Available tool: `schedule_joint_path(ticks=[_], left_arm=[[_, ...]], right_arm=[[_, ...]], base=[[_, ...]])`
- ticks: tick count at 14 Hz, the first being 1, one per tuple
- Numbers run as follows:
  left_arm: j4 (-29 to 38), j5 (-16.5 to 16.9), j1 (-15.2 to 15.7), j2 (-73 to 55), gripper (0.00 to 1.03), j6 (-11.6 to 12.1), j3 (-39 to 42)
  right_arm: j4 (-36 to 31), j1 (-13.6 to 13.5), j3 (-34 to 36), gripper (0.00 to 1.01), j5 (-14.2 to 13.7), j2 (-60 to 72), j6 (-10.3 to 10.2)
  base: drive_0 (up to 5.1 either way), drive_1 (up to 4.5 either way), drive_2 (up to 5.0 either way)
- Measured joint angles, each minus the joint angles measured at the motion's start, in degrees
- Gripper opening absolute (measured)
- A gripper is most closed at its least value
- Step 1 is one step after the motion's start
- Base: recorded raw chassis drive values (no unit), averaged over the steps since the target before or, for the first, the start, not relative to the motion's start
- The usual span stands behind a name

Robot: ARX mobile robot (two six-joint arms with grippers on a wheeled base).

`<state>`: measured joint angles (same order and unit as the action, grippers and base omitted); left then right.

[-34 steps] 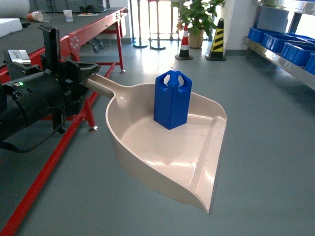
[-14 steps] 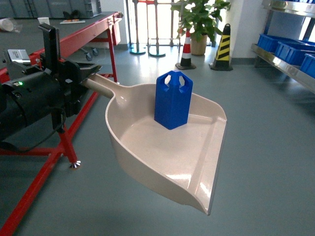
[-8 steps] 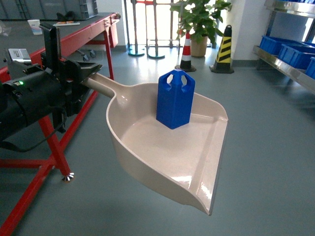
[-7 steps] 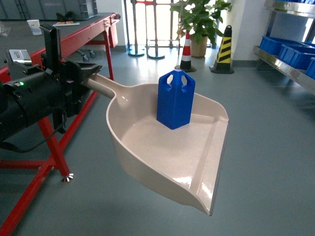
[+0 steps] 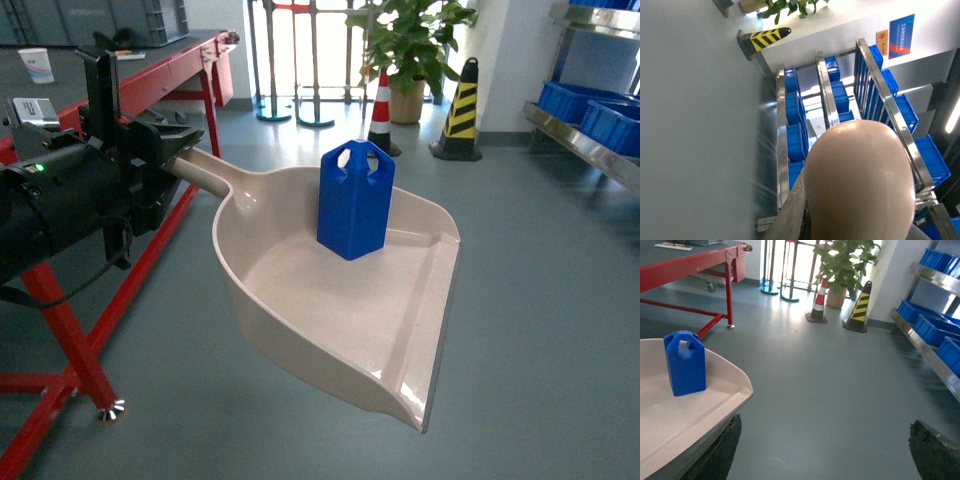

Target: Place part in tray to right shelf

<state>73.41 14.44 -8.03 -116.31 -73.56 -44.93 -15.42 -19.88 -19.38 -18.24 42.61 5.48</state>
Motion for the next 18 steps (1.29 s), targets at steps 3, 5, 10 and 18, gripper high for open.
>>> schedule_joint_path(ticks=[3, 5, 10, 18], left_arm=[[0.0, -0.2, 0.1, 0.1, 0.16, 0.0, -0.2], [-0.1, 0.0, 0.0, 0.1, 0.16, 0.0, -0.2], [-0.1, 0.0, 0.0, 0.1, 0.16, 0.0, -0.2], [-0.1, -0.1, 0.0, 0.1, 0.16, 0.0, -0.2]], right_arm=[[0.2, 0.0, 0.0, 0.98, 0.0, 0.0, 0.0], [0.2, 0.0, 0.0, 0.98, 0.0, 0.0, 0.0], [0.2, 0.0, 0.0, 0.98, 0.0, 0.0, 0.0], [0.2, 0.0, 0.0, 0.98, 0.0, 0.0, 0.0]], base=[[-1.7, -1.74, -1.7], [-1.5, -1.53, -1.5], [-1.7, -1.74, -1.7], [-1.6, -1.63, -1.6]])
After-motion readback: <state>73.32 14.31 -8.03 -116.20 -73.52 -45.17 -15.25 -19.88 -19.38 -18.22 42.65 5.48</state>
